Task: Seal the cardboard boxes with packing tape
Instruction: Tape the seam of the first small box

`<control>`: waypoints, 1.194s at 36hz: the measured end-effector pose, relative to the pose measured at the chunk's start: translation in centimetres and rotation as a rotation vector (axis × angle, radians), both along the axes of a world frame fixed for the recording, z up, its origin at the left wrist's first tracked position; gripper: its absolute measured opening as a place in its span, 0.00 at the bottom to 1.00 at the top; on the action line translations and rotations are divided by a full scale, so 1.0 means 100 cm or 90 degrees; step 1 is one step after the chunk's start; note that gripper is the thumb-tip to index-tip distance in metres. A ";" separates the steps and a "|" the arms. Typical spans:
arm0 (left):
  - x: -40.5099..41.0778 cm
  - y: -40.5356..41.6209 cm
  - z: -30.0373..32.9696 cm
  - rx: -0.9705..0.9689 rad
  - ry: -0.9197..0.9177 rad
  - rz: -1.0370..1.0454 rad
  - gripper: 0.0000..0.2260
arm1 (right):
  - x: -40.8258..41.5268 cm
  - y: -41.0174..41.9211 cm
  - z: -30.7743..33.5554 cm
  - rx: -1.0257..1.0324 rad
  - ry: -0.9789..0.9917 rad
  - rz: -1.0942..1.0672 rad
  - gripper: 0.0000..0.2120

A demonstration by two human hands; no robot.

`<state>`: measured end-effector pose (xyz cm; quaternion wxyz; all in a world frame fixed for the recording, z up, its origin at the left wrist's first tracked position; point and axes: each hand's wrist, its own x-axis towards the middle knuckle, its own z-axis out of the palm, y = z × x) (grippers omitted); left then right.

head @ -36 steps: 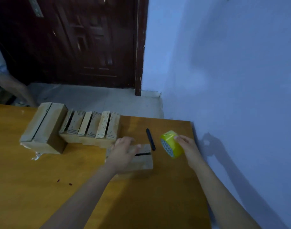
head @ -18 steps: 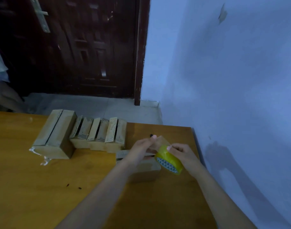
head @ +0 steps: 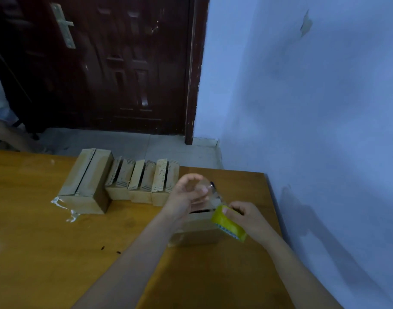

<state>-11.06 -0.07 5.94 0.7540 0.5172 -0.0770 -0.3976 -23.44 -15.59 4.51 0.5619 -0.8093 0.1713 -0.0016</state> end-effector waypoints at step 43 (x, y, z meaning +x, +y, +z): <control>0.046 0.006 0.138 0.156 -0.748 -0.318 0.08 | 0.050 0.007 -0.012 0.274 -0.082 -0.134 0.11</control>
